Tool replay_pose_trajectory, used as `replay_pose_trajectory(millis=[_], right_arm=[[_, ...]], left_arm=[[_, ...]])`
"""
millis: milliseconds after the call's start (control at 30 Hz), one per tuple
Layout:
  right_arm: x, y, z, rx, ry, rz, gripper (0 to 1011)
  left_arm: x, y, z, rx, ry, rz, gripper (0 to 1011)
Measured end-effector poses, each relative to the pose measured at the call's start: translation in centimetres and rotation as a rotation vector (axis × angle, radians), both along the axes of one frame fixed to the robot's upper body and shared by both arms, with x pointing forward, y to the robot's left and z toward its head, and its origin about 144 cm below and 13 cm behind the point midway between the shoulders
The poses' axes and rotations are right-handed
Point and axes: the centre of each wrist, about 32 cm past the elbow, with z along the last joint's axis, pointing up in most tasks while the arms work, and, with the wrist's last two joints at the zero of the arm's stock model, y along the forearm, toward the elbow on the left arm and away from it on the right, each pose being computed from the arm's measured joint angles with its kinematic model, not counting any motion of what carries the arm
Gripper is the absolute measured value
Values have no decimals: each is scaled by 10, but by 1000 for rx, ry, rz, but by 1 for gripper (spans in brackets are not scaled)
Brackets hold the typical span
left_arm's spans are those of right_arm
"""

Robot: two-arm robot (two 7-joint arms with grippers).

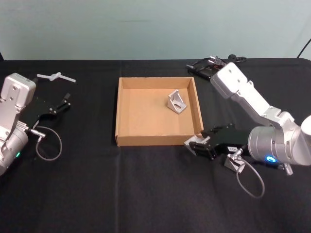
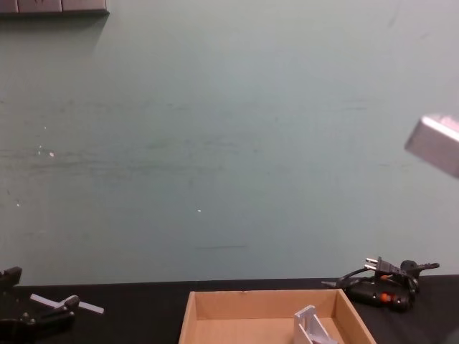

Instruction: Use one hand to pick up the angle iron from the table and place it into the box.

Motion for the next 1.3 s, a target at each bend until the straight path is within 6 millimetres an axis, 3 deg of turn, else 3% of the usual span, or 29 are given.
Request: replay_pose_trajectory(millis=[300,500,1000,1300], right_arm=[[8,8,21,18,-58,29,450],[27,17,25,38,-97,47,450],[99,47,1,44,-147,72,450],[121,54,-16,67,-157,71,450]], left_arm=[[0,0,0,0,0,0,1005],[0,0,0,0,0,0,1005],[0,0,0,0,0,0,1005],[0,0,0,0,0,0,1005]])
